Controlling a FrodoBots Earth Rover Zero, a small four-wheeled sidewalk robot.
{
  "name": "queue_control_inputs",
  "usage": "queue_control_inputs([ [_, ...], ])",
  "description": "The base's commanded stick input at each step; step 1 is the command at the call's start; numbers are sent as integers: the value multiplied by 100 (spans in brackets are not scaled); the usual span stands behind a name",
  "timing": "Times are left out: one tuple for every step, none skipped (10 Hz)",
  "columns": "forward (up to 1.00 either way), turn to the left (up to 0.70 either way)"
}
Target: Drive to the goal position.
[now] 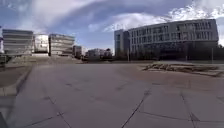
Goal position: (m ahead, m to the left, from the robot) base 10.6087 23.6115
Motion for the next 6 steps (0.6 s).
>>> queue_control_inputs([
  [70, 0],
  [70, 0],
  [70, 0],
  [70, 0],
  [70, 0],
  [70, 0],
])
